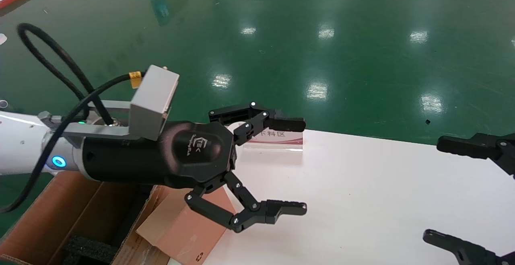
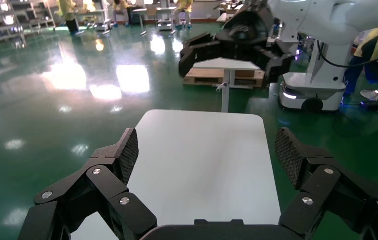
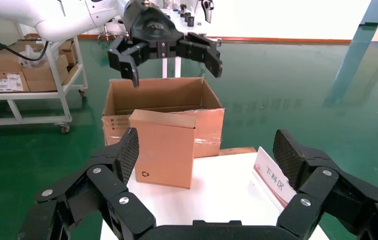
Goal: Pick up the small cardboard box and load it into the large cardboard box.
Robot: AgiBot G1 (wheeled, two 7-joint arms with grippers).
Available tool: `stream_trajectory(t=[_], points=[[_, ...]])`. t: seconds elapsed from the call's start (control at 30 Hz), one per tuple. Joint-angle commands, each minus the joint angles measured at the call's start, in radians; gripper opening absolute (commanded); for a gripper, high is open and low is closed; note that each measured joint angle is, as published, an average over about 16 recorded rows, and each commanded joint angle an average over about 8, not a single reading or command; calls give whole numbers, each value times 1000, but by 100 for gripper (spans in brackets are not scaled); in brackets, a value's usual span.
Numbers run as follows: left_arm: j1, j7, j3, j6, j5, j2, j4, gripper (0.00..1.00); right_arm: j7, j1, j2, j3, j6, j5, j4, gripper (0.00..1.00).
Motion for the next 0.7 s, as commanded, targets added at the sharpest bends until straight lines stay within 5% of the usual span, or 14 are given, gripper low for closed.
stream_trajectory(t=[0.03,0.27,0.7], points=[[1,-4,1,-1,0,0,3,100,0,0,0,0,0,0,0,100],[-46,-91,42,-20,98,-37,-38,100,0,0,0,-1,0,0,0,100],[-283,-415,202,23,428,-47,-61,100,-1,1,1,-2,0,1,-1,100]])
